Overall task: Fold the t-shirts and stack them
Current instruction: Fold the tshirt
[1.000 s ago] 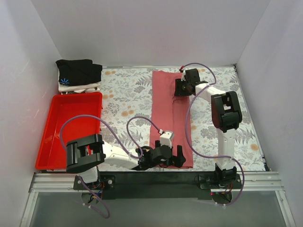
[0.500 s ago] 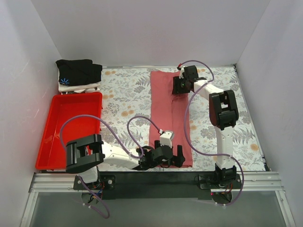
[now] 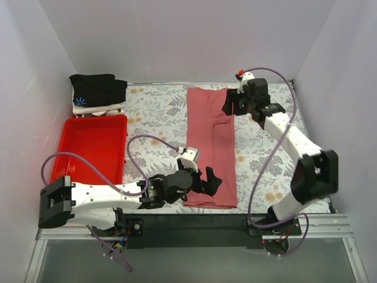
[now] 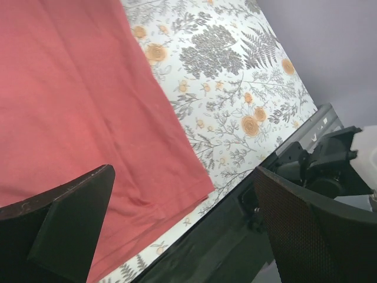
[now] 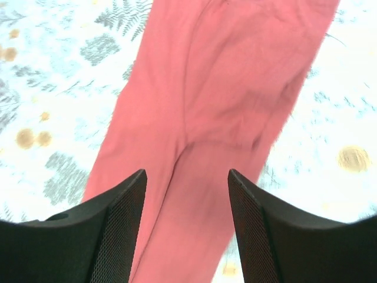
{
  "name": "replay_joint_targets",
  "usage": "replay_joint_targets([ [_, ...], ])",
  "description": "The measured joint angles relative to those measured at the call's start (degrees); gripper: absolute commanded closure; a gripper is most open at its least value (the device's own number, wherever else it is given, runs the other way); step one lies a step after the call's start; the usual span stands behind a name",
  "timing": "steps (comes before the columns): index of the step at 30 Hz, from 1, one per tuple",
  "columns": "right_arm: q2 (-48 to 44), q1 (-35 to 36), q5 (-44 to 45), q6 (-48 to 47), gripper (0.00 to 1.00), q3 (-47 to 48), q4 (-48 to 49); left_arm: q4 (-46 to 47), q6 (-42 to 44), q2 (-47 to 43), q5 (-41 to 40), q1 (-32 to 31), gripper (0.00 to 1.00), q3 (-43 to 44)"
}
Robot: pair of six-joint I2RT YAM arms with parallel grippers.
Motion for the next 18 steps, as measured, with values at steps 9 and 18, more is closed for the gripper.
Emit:
replay_joint_targets([
  [9, -34.67, 13.18, 7.63, 7.13, 0.46, -36.26, 1.57, -6.38, -5.46, -14.34, 4.7, 6.27, 0.02, -14.93],
  [18, -51.89, 24.04, 11.8, 18.78, 0.45, -50.97, -10.62, -14.67, -13.88, -16.61, 10.58, 6.47, 0.06, -17.88],
])
